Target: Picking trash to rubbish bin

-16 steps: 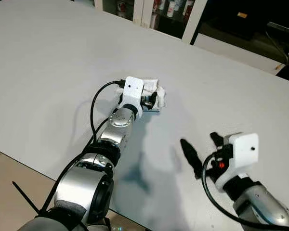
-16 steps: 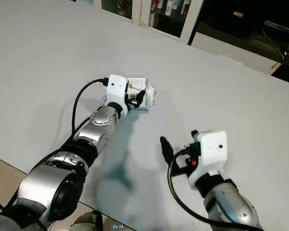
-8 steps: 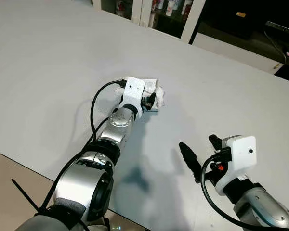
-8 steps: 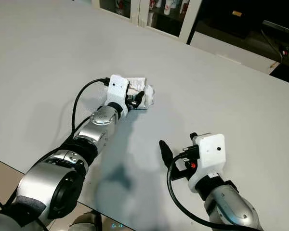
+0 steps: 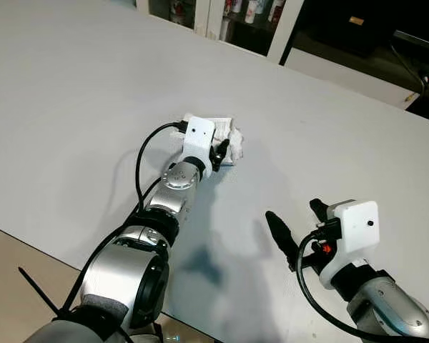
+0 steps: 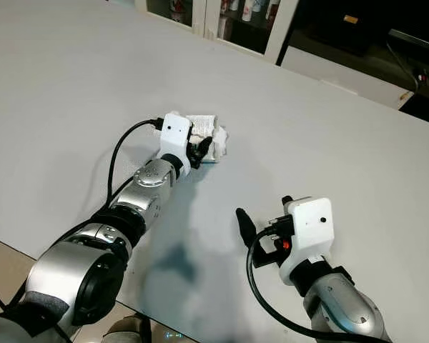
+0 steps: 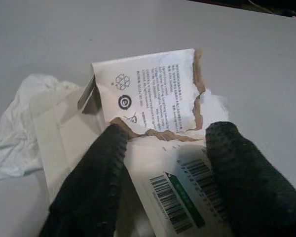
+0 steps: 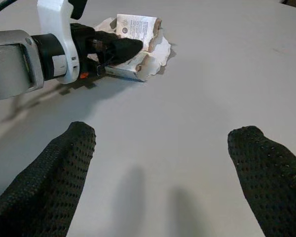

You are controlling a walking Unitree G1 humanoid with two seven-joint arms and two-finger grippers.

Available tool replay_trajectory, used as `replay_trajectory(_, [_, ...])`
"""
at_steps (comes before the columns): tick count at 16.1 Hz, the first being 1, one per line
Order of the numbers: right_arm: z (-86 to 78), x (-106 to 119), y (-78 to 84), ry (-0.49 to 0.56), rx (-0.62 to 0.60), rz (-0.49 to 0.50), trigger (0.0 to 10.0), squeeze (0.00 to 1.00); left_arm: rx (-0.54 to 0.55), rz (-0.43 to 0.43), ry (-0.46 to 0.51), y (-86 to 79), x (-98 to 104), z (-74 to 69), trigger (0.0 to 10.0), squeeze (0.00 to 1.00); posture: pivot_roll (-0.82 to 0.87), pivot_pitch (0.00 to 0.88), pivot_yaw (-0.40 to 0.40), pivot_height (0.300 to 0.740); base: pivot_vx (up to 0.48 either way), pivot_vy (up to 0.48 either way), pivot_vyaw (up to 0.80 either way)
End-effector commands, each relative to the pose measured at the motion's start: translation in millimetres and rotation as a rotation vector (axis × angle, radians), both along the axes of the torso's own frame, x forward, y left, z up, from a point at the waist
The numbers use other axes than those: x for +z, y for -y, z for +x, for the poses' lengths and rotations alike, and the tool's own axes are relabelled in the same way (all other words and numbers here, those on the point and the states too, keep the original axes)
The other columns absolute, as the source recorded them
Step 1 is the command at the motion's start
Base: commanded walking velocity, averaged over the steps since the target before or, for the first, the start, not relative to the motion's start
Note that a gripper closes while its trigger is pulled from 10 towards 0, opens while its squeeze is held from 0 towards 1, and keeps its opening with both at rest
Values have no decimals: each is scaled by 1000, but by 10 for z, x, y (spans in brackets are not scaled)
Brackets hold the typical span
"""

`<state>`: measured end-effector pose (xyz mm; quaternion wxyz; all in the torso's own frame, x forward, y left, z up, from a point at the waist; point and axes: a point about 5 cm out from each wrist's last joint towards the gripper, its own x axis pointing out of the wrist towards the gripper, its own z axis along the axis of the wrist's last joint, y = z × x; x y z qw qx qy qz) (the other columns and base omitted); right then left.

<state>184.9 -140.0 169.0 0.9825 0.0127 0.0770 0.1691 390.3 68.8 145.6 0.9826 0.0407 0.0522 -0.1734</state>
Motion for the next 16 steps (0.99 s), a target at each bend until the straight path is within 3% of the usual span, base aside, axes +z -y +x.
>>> replay_trajectory(1, [7, -26, 22, -7, -6, -18, 10000, 0, 8, 15, -108, -27, -236, -76, 0, 0, -59, 213, -139, 740, 0, 0, 0])
replay_trajectory(6, [32, -33, 30, 0, -7, -25, 10000, 0, 49, 32, -130, -169, -348, -110, 0, 0, -39, 207, -136, 740, 0, 0, 0])
replay_trajectory(10, [74, -36, 26, 9, 6, -33, 10000, 0, 60, 56, -189, -321, -584, -226, 0, 0, -11, 204, -137, 740, 0, 0, 0])
replay_trajectory(16, [127, -44, 31, 20, 15, -43, 10000, 0, 45, 65, -201, -439, -749, -380, 0, 0, 23, 198, -130, 740, 0, 0, 0])
